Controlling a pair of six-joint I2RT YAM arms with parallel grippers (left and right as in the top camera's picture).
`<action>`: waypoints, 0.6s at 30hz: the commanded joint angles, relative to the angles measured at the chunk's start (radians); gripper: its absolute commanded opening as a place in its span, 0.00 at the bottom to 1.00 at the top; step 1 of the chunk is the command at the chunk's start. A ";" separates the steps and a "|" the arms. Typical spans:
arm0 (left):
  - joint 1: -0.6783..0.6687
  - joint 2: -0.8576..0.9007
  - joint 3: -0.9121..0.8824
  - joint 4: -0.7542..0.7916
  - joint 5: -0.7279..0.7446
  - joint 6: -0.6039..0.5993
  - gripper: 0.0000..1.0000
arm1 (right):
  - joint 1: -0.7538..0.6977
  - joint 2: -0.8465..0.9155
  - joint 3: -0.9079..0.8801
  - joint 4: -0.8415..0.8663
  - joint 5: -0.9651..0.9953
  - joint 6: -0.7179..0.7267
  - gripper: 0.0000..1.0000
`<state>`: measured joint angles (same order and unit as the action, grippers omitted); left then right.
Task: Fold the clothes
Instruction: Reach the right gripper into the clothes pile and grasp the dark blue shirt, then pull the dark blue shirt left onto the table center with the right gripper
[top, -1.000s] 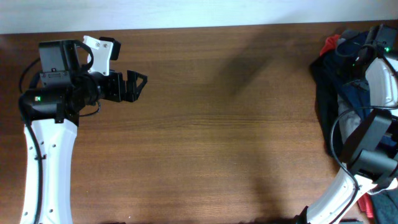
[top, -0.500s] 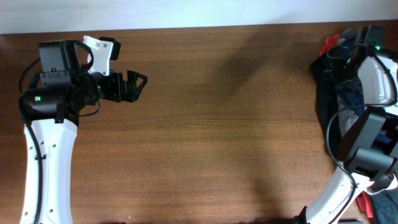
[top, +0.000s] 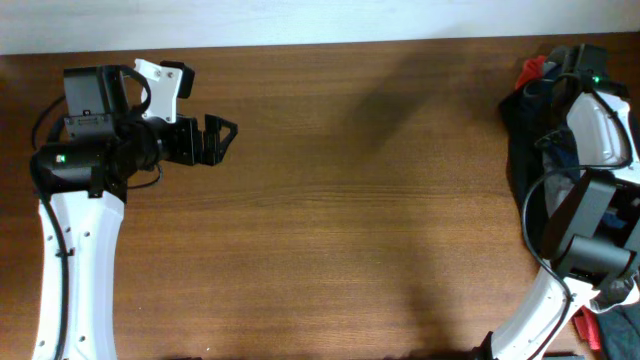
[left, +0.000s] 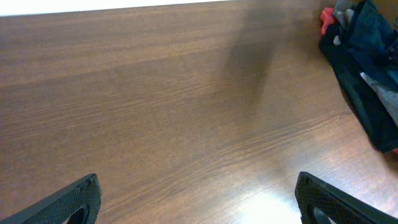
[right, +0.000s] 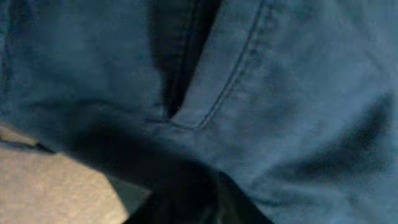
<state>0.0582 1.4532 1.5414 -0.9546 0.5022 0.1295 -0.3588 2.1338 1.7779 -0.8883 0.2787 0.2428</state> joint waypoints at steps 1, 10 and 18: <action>-0.003 -0.002 0.021 -0.010 0.018 -0.010 0.99 | -0.008 -0.032 0.021 -0.015 0.032 0.021 0.11; -0.003 -0.002 0.028 -0.007 0.045 -0.010 0.99 | -0.006 -0.287 0.224 -0.020 -0.275 -0.140 0.04; 0.024 -0.006 0.140 -0.008 0.040 -0.009 0.99 | 0.076 -0.394 0.307 -0.027 -0.632 -0.203 0.04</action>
<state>0.0616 1.4532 1.6070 -0.9646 0.5220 0.1295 -0.3496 1.7508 2.0720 -0.9108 -0.1505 0.0738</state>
